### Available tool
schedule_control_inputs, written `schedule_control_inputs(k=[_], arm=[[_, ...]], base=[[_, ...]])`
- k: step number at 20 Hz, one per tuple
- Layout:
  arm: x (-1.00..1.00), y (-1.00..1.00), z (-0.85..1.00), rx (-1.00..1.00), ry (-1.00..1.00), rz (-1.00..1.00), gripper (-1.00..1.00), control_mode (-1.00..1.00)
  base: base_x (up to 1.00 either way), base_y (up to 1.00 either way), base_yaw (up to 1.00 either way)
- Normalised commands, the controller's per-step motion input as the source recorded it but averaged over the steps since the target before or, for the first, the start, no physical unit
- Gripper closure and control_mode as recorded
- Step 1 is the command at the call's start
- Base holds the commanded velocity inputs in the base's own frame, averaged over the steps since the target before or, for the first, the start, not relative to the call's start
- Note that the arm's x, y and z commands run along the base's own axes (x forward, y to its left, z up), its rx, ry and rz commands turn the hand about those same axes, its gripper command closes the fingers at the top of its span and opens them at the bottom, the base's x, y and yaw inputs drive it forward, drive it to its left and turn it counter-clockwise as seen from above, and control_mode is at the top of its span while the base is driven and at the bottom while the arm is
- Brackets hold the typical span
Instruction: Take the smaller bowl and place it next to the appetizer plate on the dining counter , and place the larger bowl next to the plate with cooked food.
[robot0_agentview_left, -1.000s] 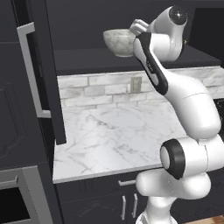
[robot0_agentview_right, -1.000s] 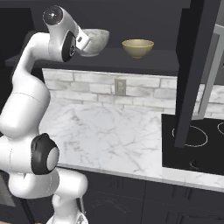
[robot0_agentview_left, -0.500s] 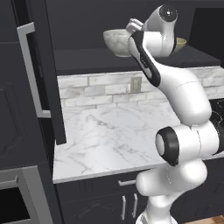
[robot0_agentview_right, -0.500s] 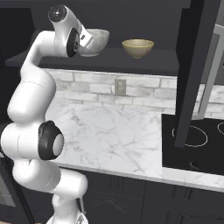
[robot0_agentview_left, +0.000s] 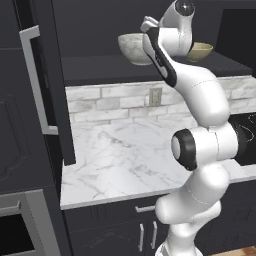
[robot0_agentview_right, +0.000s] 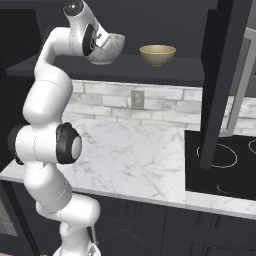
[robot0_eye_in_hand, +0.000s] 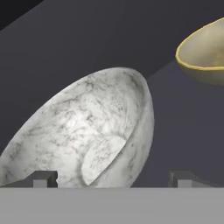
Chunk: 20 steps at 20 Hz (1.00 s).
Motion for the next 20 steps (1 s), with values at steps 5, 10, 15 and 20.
schedule_control_inputs(k=[5, 10, 15, 20], arm=[[0.41, 0.00, 0.01, 0.00, 0.09, 0.00, -1.00, -1.00], [0.32, 0.00, -0.11, 0.00, 0.19, -0.01, -1.00, -1.00], [0.22, 0.01, -0.26, -0.01, 0.22, -0.03, -1.00, -1.00], [0.11, 0.04, -0.10, -0.01, 0.06, -0.01, -1.00, -1.00]], base=[[0.00, 0.00, 0.00], [0.00, 0.00, 0.00], [0.00, 0.00, 0.00], [0.00, 0.00, 0.00]])
